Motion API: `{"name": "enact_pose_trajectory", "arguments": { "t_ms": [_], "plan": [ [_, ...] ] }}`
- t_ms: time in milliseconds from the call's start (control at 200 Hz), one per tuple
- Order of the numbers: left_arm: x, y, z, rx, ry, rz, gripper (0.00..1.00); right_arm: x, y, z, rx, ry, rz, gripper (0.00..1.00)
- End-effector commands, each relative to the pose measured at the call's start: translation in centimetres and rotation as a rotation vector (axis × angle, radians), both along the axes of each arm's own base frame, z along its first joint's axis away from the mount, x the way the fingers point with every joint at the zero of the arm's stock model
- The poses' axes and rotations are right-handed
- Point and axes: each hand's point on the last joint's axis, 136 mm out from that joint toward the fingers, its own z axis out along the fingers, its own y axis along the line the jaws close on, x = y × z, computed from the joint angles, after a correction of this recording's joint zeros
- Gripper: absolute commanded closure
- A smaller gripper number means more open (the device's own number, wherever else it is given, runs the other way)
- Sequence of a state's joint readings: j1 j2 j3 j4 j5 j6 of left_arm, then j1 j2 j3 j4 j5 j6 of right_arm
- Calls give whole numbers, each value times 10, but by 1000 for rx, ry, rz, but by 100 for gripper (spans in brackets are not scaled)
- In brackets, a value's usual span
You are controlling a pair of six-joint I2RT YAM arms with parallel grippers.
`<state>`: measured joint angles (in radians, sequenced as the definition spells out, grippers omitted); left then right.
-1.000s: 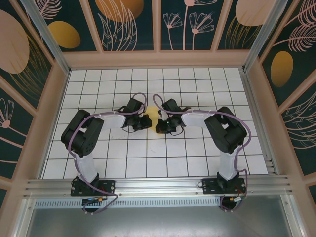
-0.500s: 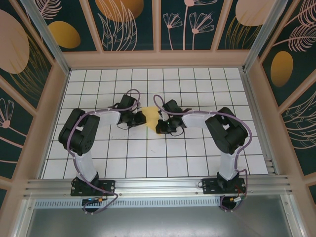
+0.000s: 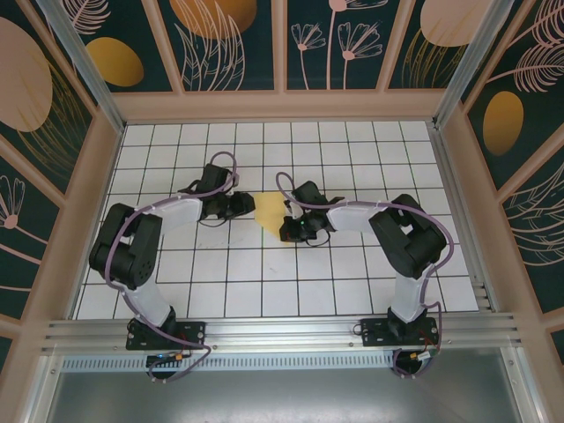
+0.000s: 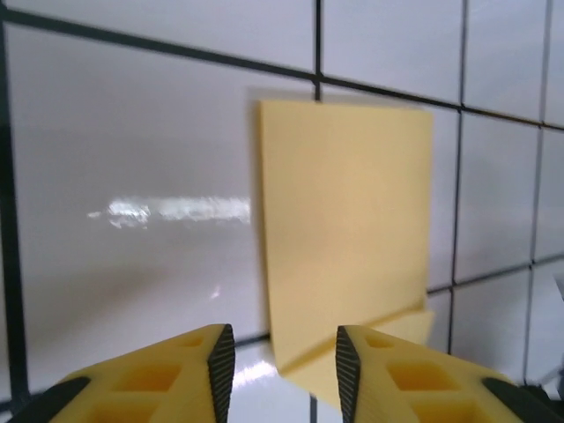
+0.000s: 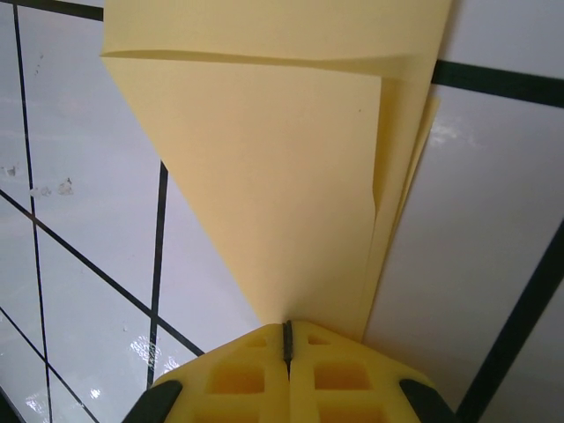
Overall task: Fold a paper plane with a square sheet of paper (fold left side to right side)
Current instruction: Third fold the triangle at the center of the table.
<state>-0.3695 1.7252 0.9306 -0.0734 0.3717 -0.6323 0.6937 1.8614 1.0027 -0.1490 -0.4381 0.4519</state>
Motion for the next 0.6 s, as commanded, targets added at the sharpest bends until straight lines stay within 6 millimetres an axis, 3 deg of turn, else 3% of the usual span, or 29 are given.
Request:
{"name": "enact_pose_trajectory", "arguments": {
  "t_ms": [0, 145, 320, 460, 596],
  "plan": [
    [-15, -10, 12, -101, 16, -14, 57, -27, -24, -20, -122, 94, -9, 100],
    [-21, -7, 12, -113, 24, 9, 47, -1, -17, 9, -117, -34, -2, 93],
    [-23, -10, 10, -156, 49, 34, 43, 32, -16, 39, -93, -149, -10, 75],
    [-23, -11, 10, -181, 54, 52, 40, 55, -18, 50, -33, -203, -5, 66],
    [-24, -11, 6, -183, 69, 56, 38, 63, -11, 54, 42, -219, 39, 60]
  ]
}}
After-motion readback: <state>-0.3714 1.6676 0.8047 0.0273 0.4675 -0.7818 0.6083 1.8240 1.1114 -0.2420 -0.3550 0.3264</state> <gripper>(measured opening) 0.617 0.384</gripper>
